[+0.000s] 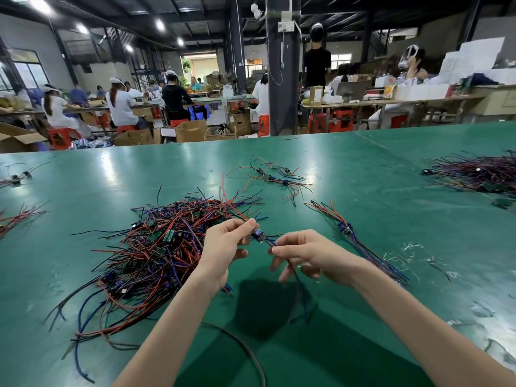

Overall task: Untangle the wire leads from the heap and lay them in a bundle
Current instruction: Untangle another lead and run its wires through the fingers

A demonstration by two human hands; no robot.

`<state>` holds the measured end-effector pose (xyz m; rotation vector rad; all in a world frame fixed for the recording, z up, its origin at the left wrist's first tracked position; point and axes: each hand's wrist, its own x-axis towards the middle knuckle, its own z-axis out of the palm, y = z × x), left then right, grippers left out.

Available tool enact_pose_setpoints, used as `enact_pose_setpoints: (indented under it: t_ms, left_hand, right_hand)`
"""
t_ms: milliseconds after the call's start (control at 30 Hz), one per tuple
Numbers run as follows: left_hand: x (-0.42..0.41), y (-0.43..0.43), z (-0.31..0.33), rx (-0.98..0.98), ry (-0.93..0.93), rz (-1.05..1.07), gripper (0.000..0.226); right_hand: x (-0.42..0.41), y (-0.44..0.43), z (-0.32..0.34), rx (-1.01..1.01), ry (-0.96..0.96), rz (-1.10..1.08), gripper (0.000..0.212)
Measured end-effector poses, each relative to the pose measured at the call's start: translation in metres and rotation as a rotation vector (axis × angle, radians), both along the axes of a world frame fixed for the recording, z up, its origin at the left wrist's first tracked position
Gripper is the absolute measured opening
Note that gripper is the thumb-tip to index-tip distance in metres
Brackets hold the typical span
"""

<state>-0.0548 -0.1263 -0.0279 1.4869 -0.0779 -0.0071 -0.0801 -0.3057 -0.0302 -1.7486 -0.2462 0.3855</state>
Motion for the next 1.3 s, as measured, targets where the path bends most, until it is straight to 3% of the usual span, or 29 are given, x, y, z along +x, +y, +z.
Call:
enact_pose_setpoints:
  t_ms: [100, 167, 267, 367, 500, 600, 733, 800, 867, 933, 1033, 1133, 1167, 1200, 1233, 1300]
  left_hand:
    - [0.007, 0.006, -0.002, -0.045, -0.004, 0.117, 0.012]
    - [0.013, 0.010, -0.004, -0.072, 0.000, 0.196, 0.015]
    - [0.018, 0.014, -0.007, -0.112, 0.010, 0.266, 0.017]
    - [0.020, 0.015, -0.008, -0.158, 0.010, 0.285, 0.018]
    - [0.020, 0.013, -0.006, -0.167, -0.021, 0.280, 0.017]
    - [0.018, 0.013, -0.004, -0.193, -0.034, 0.291, 0.016]
    - [0.017, 0.015, -0.002, -0.245, -0.018, 0.300, 0.017]
    - [0.017, 0.016, -0.002, -0.261, -0.006, 0.308, 0.018]
    - [0.018, 0.017, -0.002, -0.274, 0.006, 0.311, 0.018]
    - [0.018, 0.017, -0.003, -0.279, 0.012, 0.314, 0.018]
    - [0.017, 0.014, -0.005, -0.260, 0.010, 0.310, 0.018]
    - [0.016, 0.011, -0.007, -0.242, 0.024, 0.293, 0.017]
    - [0.016, 0.009, -0.008, -0.237, 0.028, 0.284, 0.018]
    - [0.016, 0.009, -0.009, -0.229, 0.033, 0.273, 0.017]
    - [0.016, 0.008, -0.010, -0.219, 0.038, 0.258, 0.017]
    - [0.015, 0.006, -0.010, -0.198, 0.051, 0.214, 0.017]
  right_hand:
    - [-0.003, 0.008, -0.003, -0.354, -0.514, -0.279, 0.024]
    - [-0.012, 0.016, 0.002, -0.393, -0.737, -0.228, 0.020]
    - [-0.034, 0.038, 0.004, -0.383, -0.639, 0.119, 0.015]
    - [-0.048, 0.062, -0.011, -0.669, -0.630, 0.369, 0.029]
    - [-0.049, 0.067, -0.013, -0.837, -0.657, 0.356, 0.015]
    - [-0.044, 0.054, -0.004, -1.004, -0.674, 0.288, 0.020]
    - [-0.039, 0.034, 0.009, -1.167, -0.512, 0.297, 0.015]
    - [-0.035, 0.021, 0.019, -1.085, -0.311, 0.408, 0.015]
    - [-0.029, -0.001, 0.032, -0.862, -0.050, 0.529, 0.007]
    - [-0.021, -0.028, 0.047, -0.627, 0.086, 0.531, 0.006]
    - [0.005, -0.052, 0.053, -0.300, 0.066, 0.185, 0.009]
    - [0.039, -0.046, 0.041, 0.289, 0.086, -0.348, 0.008]
    - [0.047, -0.040, 0.034, 0.449, 0.107, -0.406, 0.027]
    - [0.053, -0.035, 0.023, 0.509, 0.133, -0.393, 0.051]
    - [0.056, -0.030, 0.012, 0.442, 0.139, -0.362, 0.071]
    - [0.056, -0.019, -0.008, 0.180, 0.104, -0.349, 0.085]
